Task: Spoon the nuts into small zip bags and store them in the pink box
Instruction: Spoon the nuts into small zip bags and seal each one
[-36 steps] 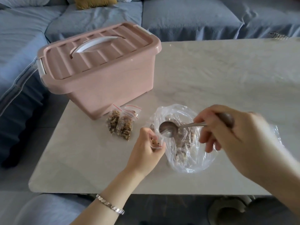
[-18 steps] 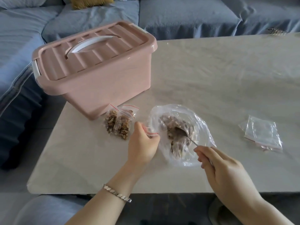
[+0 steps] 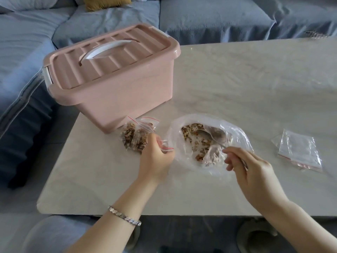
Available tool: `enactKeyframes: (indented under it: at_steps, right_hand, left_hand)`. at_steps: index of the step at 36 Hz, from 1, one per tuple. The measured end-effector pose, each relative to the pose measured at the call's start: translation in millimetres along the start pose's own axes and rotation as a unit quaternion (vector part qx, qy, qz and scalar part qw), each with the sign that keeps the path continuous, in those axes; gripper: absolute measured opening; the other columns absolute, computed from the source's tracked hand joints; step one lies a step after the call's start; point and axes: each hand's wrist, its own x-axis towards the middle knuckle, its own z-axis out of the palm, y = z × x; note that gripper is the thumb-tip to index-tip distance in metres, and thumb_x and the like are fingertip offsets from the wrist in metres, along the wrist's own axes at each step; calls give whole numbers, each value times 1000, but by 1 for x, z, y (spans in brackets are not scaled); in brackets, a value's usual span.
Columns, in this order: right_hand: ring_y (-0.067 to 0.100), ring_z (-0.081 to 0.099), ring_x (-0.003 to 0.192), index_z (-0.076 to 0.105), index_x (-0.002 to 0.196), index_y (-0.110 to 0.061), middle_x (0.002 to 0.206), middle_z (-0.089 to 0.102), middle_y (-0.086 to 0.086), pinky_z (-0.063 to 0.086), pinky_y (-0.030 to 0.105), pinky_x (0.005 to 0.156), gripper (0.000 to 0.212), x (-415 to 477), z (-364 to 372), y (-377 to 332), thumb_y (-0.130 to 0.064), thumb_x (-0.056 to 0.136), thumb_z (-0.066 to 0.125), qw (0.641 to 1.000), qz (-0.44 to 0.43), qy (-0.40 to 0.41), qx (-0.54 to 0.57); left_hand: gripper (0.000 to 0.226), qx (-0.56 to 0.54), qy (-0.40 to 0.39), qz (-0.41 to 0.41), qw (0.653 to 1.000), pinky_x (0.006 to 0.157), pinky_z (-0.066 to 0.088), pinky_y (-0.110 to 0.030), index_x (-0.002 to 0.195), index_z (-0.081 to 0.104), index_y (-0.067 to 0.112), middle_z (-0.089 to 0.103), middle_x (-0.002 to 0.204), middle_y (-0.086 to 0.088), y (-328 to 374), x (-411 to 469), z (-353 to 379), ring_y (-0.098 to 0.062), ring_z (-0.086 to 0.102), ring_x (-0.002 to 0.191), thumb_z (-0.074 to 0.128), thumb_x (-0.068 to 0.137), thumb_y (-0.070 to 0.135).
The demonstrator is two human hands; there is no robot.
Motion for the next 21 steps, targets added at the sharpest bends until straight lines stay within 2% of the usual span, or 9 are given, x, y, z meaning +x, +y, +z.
enactKeyframes:
  at_steps: [3, 5, 7, 9, 11, 13, 16, 21]
  right_hand:
    - [8, 58, 74, 64, 101, -17, 76, 56, -20, 48, 23, 66, 25, 7, 12, 4, -29, 96, 42, 999, 44, 15, 19]
    - [12, 59, 70, 63, 97, -20, 70, 61, -8, 48, 28, 65, 22, 12, 19, 6, -18, 95, 42, 992, 103, 32, 58]
    - [12, 59, 68, 60, 95, -25, 70, 63, -1, 49, 24, 65, 22, 14, 26, 4, -12, 95, 42, 986, 135, 49, 79]
    - [10, 59, 67, 58, 94, -25, 71, 64, 3, 49, 20, 64, 22, 15, 34, 2, -12, 96, 41, 981, 157, 56, 100]
    - [11, 60, 63, 59, 94, -23, 72, 64, 5, 51, 25, 65, 22, 16, 41, -1, -14, 97, 39, 970, 191, 60, 139]
    - [11, 61, 63, 59, 92, -27, 74, 65, 4, 53, 30, 68, 24, 18, 46, -6, -18, 98, 37, 955, 234, 57, 176]
    - [16, 62, 62, 56, 90, -32, 74, 66, 7, 53, 30, 66, 25, 20, 52, -14, -20, 99, 36, 941, 264, 38, 208]
    - [10, 60, 56, 61, 93, -22, 73, 65, 8, 50, 19, 59, 26, 17, 55, -26, -15, 99, 36, 905, 316, 13, 284]
  left_hand:
    - [24, -10, 10, 10, 1000, 63, 34, -26, 86, 39, 16, 58, 82, 2, 6, 4, 1, -21, 55, 80, 62, 79, 14]
    - [22, -5, 7, 9, 1000, 56, 35, -16, 88, 41, 16, 53, 77, 6, 9, 9, 1, -15, 52, 71, 61, 79, 16]
    - [23, -3, -10, 6, 1000, 52, 35, -9, 90, 41, 16, 50, 77, 8, 10, 14, 1, -7, 48, 66, 61, 79, 17]
    - [24, 0, -30, 3, 1000, 52, 33, -13, 90, 40, 17, 50, 80, 6, 11, 19, 3, -8, 48, 67, 61, 78, 18]
    - [24, -9, -52, -1, 999, 55, 33, -19, 89, 40, 17, 50, 80, 5, 12, 24, 4, -8, 47, 66, 61, 77, 17]
    - [24, -23, -74, -4, 997, 56, 35, -19, 90, 41, 16, 49, 76, 7, 14, 29, 5, -6, 46, 66, 61, 77, 14]
    - [24, -36, -83, -2, 996, 58, 35, -20, 80, 39, 20, 50, 71, 10, 15, 35, 8, -4, 46, 65, 61, 76, 12]
    - [27, -31, -90, 3, 995, 61, 37, -25, 73, 38, 19, 49, 72, 7, 11, 40, 13, -8, 45, 65, 63, 72, 11]
